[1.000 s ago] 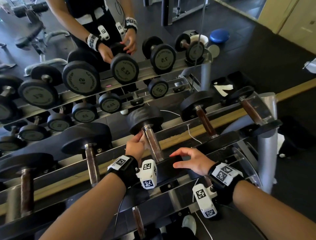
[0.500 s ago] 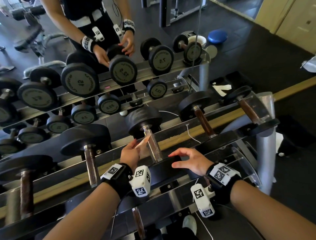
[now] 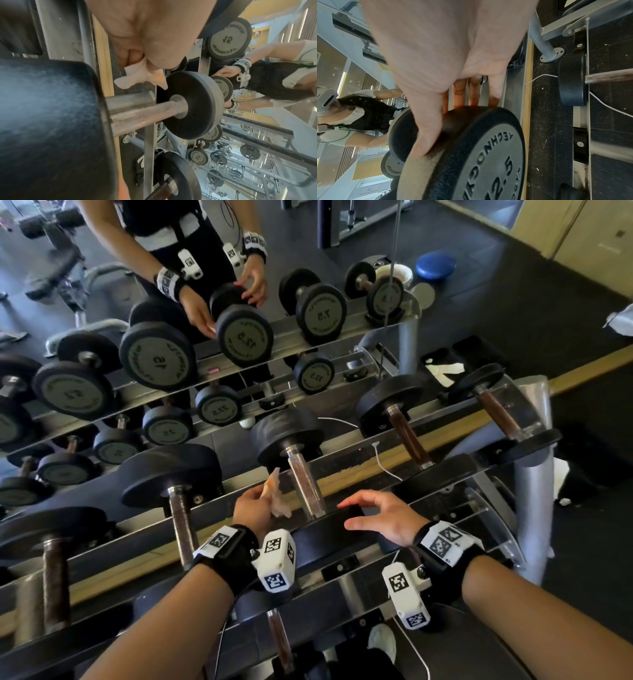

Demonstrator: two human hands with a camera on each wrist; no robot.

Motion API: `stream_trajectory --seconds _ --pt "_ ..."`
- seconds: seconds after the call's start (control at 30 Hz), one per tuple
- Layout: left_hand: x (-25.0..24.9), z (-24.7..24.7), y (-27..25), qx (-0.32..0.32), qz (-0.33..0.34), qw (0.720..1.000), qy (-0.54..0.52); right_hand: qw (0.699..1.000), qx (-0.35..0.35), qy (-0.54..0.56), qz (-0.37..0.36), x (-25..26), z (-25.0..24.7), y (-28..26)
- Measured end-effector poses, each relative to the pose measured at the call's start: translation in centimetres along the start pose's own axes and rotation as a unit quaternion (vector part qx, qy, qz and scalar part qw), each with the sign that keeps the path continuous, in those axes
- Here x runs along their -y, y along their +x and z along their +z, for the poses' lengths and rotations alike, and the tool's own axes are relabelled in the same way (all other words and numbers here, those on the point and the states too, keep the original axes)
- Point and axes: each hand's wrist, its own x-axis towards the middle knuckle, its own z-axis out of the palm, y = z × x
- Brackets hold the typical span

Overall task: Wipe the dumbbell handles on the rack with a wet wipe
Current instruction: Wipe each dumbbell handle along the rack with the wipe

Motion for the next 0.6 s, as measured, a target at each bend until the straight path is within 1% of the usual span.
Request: stream_trajectory --seconds 0.07,0.2,0.27,0.33,0.4,0.47,0.5,0.6 --pt "-0.5 0.6 0.5 -0.006 -0.003 1.000 0.005 1.000 0.000 -0.004 -0.002 -0.1 0.0 0.0" --pt "-0.5 2.4 1.3 -0.011 0.033 0.998 0.059 1.000 0.004 -0.007 0.003 -0.3 0.0 0.1" --pt "-0.5 3.0 1.3 -0.006 0.039 0.998 0.052 1.000 0.003 -0.008 0.004 -0.3 0.0 0.0" --pt "-0.6 3.1 1.3 0.000 0.020 0.999 0.038 1.000 0.001 -0.012 0.003 -0.4 0.0 0.0" --pt "-0.7 2.9 1.3 0.022 -0.009 1.000 -0.013 1.000 -0.001 -0.015 0.004 -0.4 0.0 0.0" --pt "-0.6 2.7 1.4 0.044 -0.018 0.998 -0.039 1.000 0.001 -0.013 0.004 -0.4 0.0 0.0" --pt "-0.7 2.7 1.3 0.045 -0.016 0.998 -0.038 1.000 0.001 -0.010 0.004 -0.4 0.0 0.0" --pt "-0.5 3.2 0.9 0.022 -0.001 0.999 -0.028 1.000 0.001 -0.009 0.001 -0.4 0.0 0.0"
